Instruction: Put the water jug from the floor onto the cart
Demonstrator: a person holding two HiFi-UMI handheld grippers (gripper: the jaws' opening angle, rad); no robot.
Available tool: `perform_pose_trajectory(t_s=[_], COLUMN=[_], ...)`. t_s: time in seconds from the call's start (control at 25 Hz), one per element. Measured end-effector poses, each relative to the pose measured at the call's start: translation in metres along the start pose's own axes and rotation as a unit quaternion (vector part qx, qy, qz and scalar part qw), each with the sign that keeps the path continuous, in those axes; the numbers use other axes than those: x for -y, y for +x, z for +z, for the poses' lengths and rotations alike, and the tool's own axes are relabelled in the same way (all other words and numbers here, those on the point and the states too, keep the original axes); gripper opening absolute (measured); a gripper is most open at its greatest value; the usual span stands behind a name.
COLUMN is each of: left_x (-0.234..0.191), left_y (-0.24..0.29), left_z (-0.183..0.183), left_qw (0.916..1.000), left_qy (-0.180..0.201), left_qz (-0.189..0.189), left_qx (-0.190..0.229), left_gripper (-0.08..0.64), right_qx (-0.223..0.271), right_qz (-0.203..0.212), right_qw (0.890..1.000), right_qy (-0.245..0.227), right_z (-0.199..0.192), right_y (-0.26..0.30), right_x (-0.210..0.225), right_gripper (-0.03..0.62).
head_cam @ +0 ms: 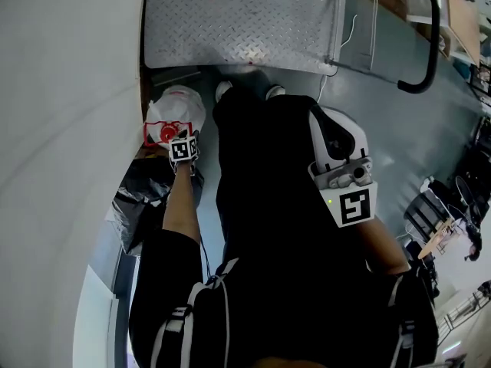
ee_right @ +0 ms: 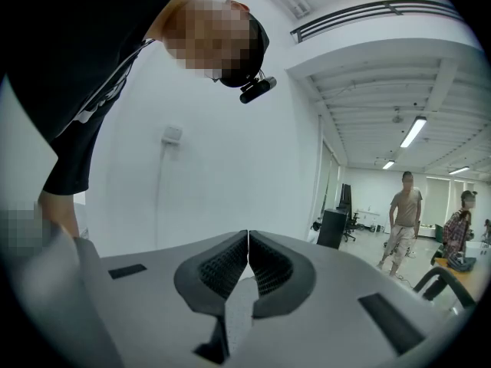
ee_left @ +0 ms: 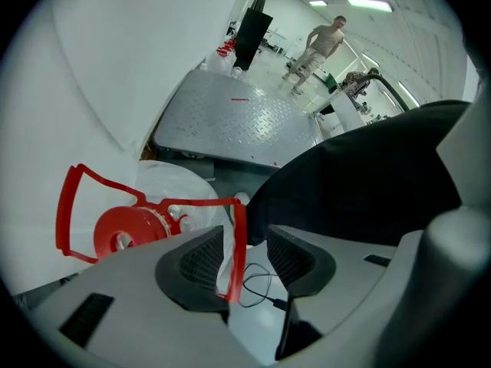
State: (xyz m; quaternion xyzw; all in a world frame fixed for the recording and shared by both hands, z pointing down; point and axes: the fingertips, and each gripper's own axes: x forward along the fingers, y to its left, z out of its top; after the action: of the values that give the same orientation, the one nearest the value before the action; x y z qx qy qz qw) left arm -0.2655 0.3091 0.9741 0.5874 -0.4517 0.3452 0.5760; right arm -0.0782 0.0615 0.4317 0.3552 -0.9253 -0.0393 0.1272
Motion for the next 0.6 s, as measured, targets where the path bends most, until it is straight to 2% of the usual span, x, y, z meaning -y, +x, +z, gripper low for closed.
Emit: perform_pose_trajectory(t_s=[0.12,0.2,0.28,0.36,0.6], left_x=[-0.004,-0.007,-0.012,-0.013,-0.013], left_y=[0.028,0.036,0.035,0.029,0.01], left_z=[-0.006,-0.008,-0.004,-0.004,-0.005], left_qw=[0.9997,0.9992,0.999,0.9987,0.9963], left_qy=[-0.002,-0.018,-0.027,-0.024,-0.001], left_qz=[-0.01,-0.01,0.012,0.028,0.042], left_qx=[-0.022,-0.034,-0.034,-0.035,-0.075], left_gripper=[0.178,0.167,0.057,0.054,0.055], right_qx=[-0.017,-0.029,-0.036,-0.038,-0.035], right_qz=[-0.001,-0.003,-0.007,-0.008,0.007], right_qw=[1.0,1.0,0.999,0.999,0.999], right_qy=[-0.001,0.003,0.009,0.013,0.024], right_z=[-0.024,-0.034,-0.036,-0.032,-0.016], right_y=[0.001,-0.001,-0.004,-0.006,-0.002], right_x=[0.0,0.002,0.005,0.005,0.004], right_gripper=[0.02,0.018,0.019,0.018,0.02])
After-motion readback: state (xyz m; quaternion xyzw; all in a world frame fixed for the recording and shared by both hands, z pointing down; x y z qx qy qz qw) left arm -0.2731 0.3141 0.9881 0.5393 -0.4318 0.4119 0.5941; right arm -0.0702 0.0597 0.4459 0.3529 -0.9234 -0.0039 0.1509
